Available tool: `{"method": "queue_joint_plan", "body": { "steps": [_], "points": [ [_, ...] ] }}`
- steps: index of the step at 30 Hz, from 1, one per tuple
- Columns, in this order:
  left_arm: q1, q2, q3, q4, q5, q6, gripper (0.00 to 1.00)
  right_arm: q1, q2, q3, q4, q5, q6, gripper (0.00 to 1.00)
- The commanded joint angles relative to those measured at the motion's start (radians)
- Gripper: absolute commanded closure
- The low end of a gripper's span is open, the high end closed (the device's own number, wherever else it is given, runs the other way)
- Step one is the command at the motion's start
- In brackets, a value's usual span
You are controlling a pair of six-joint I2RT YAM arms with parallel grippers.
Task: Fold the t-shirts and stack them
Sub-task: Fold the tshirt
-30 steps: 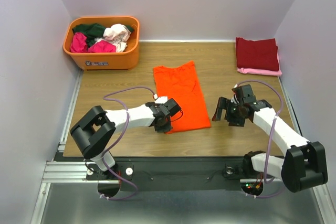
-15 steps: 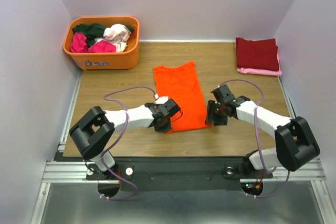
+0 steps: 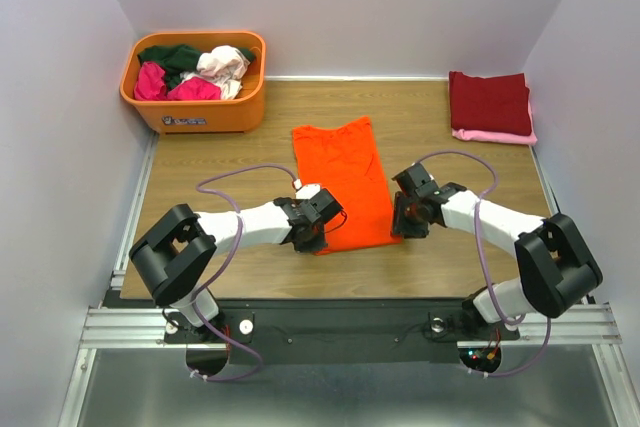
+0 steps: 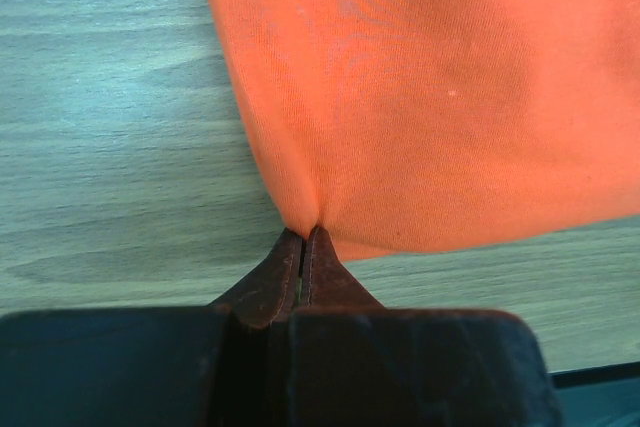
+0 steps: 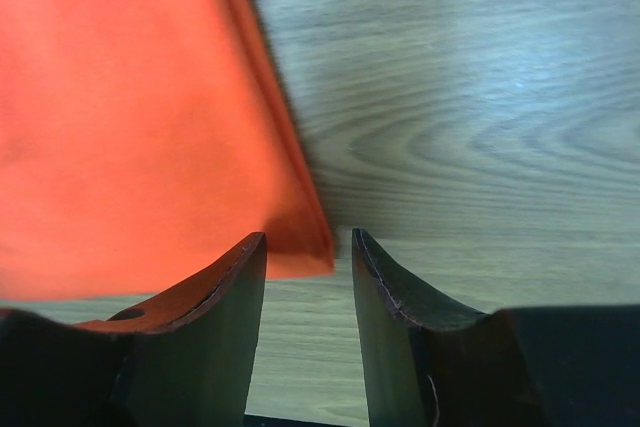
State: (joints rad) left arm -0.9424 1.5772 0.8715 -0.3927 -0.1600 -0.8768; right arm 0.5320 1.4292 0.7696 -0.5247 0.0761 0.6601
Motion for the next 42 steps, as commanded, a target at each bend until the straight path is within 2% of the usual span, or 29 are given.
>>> {"method": "queue_joint_plan", "body": {
  "steps": [1, 11, 17, 22, 26, 28, 30, 37, 42],
  "points": [
    [-0.007, 0.018, -0.049, -0.063, 0.016, 0.018, 1.00, 0.010, -0.033, 0.000, -0.027, 0.067, 0.013, 0.55],
    [-0.009, 0.021, -0.045, -0.061, 0.017, 0.021, 1.00, 0.016, 0.045, 0.017, -0.028, 0.042, 0.015, 0.55],
    [-0.009, 0.017, -0.045, -0.060, 0.017, 0.024, 1.00, 0.091, 0.154, -0.001, -0.026, 0.056, 0.067, 0.56],
    [-0.009, -0.003, -0.060, -0.066, 0.011, 0.024, 1.00, 0.097, 0.194, -0.052, -0.028, 0.062, 0.084, 0.65],
    [-0.009, -0.025, -0.078, -0.054, 0.019, 0.019, 1.00, 0.097, 0.195, -0.076, -0.026, 0.065, 0.081, 0.83],
    [-0.009, -0.022, -0.075, -0.054, 0.022, 0.024, 1.00, 0.097, 0.201, -0.069, -0.026, 0.057, 0.058, 0.89],
    [-0.009, -0.025, -0.069, -0.061, 0.019, 0.030, 1.00, 0.102, 0.185, -0.046, -0.032, 0.042, 0.032, 0.99],
    [-0.009, -0.123, -0.104, -0.124, 0.016, 0.047, 1.00, 0.109, 0.057, -0.009, -0.181, 0.002, 0.006, 0.99],
    [-0.036, -0.295, -0.235, -0.086, 0.155, -0.008, 1.00, 0.144, -0.055, -0.076, -0.273, -0.051, 0.019, 0.99]
  ]
}}
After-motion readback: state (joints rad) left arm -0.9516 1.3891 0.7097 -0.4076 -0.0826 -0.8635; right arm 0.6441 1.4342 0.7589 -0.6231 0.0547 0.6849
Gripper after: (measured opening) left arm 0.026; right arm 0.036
